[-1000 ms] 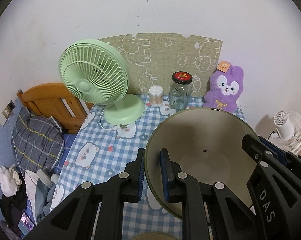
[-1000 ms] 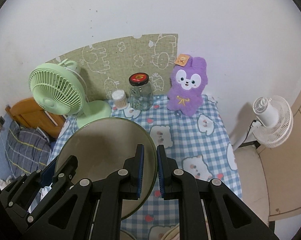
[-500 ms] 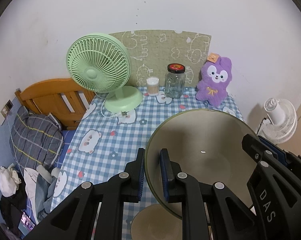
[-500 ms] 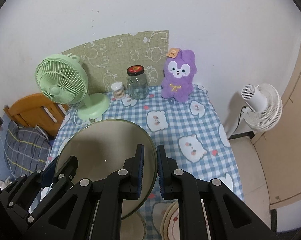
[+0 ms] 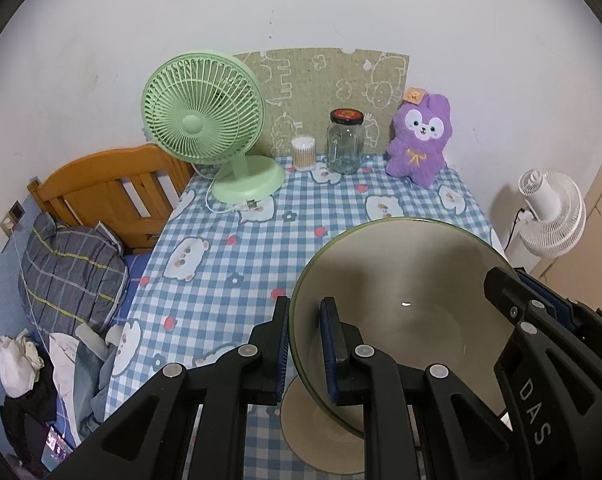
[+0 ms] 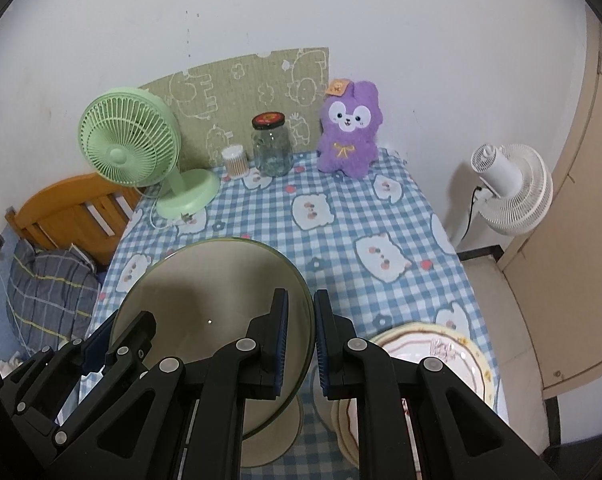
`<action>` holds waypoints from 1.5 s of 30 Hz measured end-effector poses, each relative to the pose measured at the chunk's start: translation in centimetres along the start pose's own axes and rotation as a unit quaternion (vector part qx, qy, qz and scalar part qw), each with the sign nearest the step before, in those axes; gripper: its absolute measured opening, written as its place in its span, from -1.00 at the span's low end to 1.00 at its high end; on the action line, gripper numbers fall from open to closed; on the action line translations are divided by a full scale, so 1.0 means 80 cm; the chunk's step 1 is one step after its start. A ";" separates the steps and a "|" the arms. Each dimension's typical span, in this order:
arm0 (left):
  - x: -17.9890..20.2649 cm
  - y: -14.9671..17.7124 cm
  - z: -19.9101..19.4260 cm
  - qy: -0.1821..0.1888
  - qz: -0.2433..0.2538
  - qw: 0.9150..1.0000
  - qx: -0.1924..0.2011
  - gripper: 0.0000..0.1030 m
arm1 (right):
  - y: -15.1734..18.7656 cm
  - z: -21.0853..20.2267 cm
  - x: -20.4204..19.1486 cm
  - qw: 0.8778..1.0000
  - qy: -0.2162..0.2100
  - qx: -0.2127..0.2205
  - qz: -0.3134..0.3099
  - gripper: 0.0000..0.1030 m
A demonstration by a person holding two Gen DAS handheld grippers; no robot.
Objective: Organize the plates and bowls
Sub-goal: 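Lift the cream bowl with both grippers and carry it toward the plate stack, then carry the held bowl over the plate stack with both grippers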
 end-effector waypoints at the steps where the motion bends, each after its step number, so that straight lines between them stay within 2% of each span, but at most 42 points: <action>1: -0.001 0.004 0.000 0.001 0.001 1.000 -0.002 -0.77 | 0.004 0.001 0.000 1.000 0.000 -0.002 0.001 -0.69; 22: -0.012 0.073 0.039 0.001 0.015 0.999 -0.050 -0.77 | 0.077 0.046 -0.005 0.999 0.004 -0.051 0.010 -0.69; 45: -0.020 0.116 0.078 -0.006 0.019 0.995 -0.095 -0.77 | 0.118 0.089 -0.010 0.996 0.000 -0.092 0.016 -0.69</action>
Point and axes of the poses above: each gripper's, at about its wrist camera, not at the fingertips, and z roughly the way its jaws point, x to its right, y to its underside, the point moved 8 cm from there along z, roughly the way its jaws point, and after that the axes turned 3 degrees about -y, right-handed, at the moved point
